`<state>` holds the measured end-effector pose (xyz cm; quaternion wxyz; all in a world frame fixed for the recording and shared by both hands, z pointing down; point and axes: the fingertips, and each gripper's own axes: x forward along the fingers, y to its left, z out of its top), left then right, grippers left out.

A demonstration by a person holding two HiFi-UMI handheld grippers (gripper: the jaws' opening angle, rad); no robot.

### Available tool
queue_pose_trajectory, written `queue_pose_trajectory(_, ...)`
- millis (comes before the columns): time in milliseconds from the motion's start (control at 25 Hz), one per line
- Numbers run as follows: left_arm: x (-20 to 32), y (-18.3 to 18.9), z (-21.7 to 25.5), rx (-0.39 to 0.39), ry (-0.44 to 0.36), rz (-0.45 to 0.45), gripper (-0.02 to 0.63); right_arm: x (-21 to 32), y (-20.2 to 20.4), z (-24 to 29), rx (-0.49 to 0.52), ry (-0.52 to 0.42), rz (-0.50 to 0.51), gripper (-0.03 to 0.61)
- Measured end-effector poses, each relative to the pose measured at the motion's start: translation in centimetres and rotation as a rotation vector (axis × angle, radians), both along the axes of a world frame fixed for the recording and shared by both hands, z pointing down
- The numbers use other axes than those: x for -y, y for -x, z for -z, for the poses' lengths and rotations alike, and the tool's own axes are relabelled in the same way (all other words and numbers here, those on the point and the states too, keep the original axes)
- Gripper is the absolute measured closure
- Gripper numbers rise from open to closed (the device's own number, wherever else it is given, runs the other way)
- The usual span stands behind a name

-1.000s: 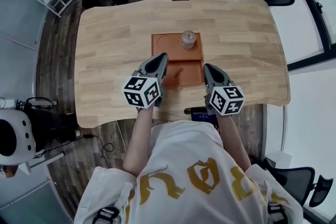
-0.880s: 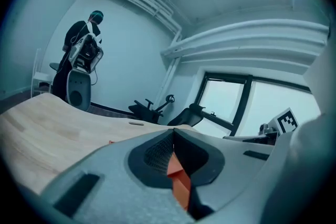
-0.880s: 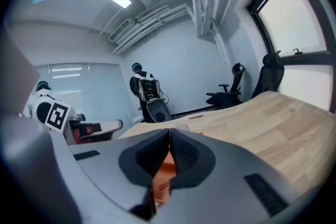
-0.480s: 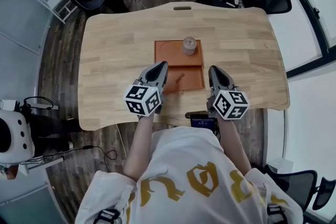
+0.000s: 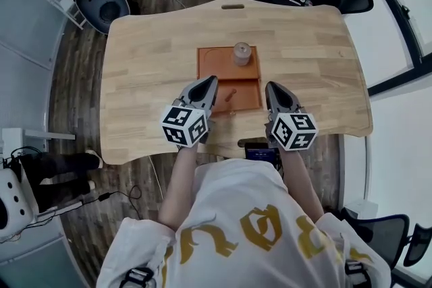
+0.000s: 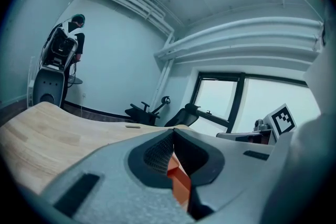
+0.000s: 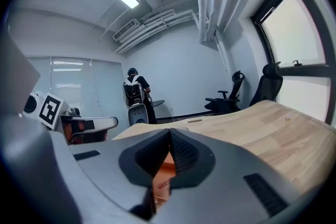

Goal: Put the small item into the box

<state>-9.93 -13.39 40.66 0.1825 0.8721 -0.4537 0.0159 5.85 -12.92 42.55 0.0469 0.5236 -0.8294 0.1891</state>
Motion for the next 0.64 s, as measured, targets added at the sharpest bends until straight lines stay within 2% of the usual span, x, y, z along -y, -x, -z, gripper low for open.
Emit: queue_pose_trajectory(640,0.6,-1.3,-1.0,0.056,0.016,-0.042,0.604,0.0,-0.7,-0.2,0.002,-0.003,-0.008,0.567)
